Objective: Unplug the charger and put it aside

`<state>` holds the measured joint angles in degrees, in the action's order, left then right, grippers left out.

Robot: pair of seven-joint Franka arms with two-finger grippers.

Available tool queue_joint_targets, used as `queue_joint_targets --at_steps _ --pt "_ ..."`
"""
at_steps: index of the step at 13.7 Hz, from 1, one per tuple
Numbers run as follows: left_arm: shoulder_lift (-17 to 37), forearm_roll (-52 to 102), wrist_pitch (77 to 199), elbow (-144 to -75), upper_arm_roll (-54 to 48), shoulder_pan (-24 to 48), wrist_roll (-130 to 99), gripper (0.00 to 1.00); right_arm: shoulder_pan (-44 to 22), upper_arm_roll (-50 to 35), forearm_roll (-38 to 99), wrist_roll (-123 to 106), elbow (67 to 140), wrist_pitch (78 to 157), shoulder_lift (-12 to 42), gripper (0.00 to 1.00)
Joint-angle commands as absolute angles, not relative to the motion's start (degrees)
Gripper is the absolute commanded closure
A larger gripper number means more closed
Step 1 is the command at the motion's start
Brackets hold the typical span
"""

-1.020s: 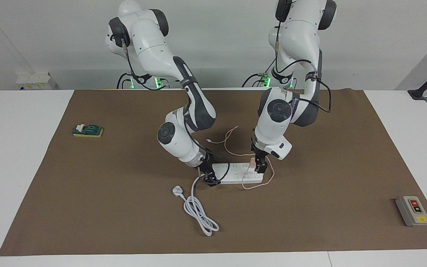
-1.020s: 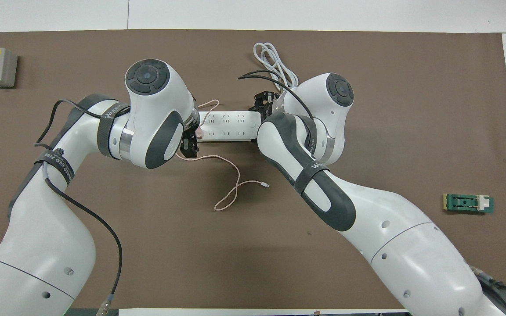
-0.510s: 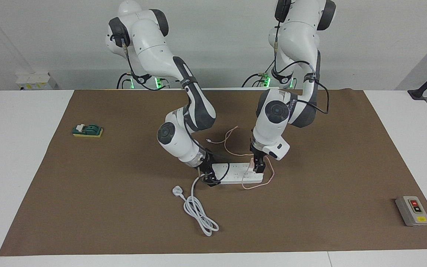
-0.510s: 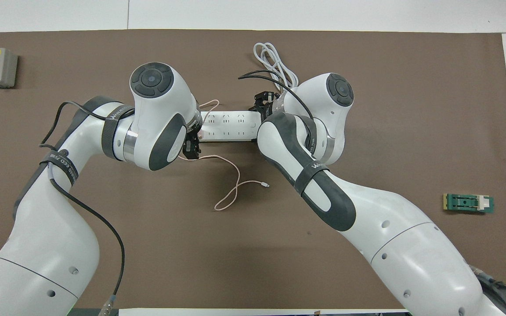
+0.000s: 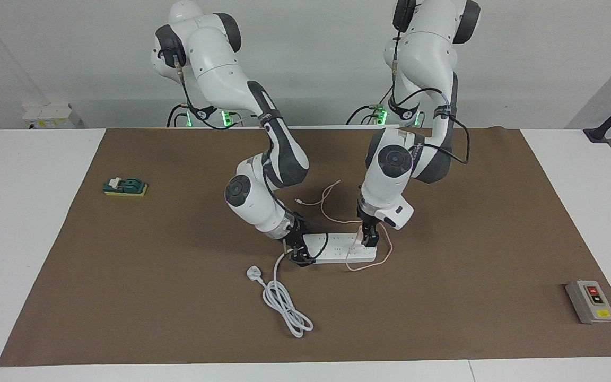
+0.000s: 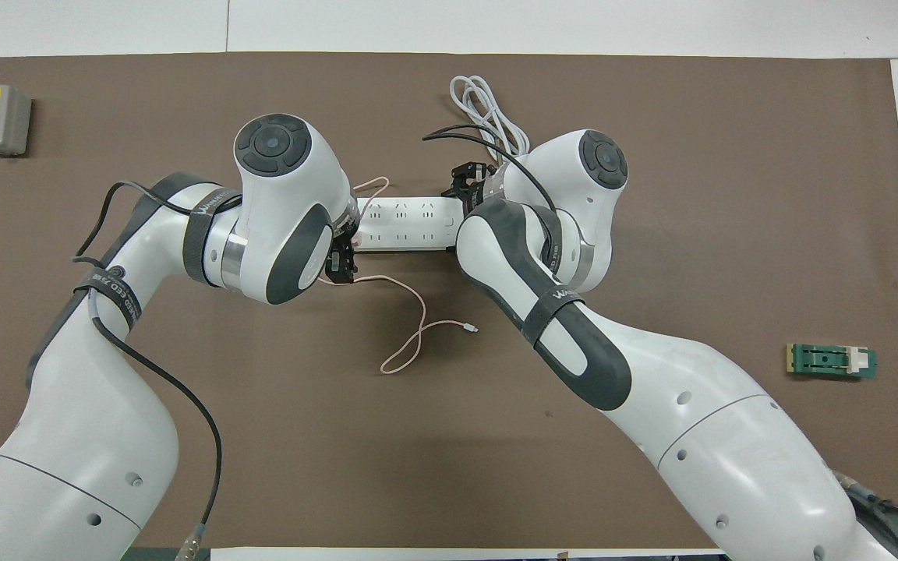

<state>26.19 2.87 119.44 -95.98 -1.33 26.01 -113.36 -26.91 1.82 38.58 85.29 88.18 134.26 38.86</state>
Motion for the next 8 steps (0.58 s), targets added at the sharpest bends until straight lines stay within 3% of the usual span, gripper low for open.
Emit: queue_joint_targets --at_steps 1,8 --pt "25.7 1.1 119.4 -96.9 -0.2 27.3 -115.7 0.08 -27.3 1.7 39.9 82.8 87.2 137.5 40.6 1.0" --pt "25.7 0.4 120.0 -97.0 -0.2 27.3 -116.3 0.12 -27.2 1.7 39.9 82.8 87.2 137.5 40.6 1.0"
